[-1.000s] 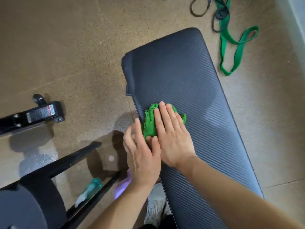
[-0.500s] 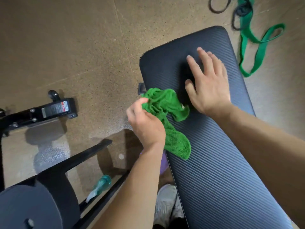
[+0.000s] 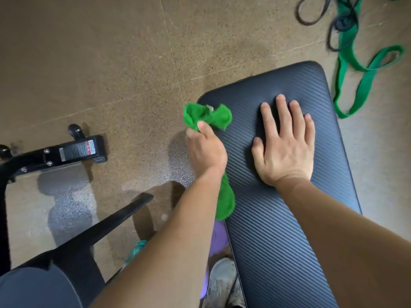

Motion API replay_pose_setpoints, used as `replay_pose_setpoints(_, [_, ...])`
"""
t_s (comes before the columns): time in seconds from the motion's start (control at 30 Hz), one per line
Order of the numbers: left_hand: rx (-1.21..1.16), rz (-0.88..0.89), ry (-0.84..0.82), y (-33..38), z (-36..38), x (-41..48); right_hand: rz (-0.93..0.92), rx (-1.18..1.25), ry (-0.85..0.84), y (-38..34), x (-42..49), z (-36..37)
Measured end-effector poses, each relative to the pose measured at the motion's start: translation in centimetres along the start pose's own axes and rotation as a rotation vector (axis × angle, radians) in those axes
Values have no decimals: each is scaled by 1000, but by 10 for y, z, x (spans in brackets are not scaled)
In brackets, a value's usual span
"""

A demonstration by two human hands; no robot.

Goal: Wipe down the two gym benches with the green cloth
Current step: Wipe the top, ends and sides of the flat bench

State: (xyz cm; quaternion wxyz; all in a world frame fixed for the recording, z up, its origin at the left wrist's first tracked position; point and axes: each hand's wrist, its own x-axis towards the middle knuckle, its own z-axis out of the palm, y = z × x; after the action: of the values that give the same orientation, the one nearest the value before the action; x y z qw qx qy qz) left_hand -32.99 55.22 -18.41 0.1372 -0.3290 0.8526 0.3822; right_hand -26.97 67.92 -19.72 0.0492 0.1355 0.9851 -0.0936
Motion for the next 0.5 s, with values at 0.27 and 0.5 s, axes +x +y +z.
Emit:
replay_pose_setpoints(0.27, [-214, -48, -103, -7, -12, 2, -2, -7, -3, -1, 1, -3])
replay_pose_setpoints(0.5, [-174, -357, -142, -74, -31, -100, 3, 9, -2, -3, -1, -5])
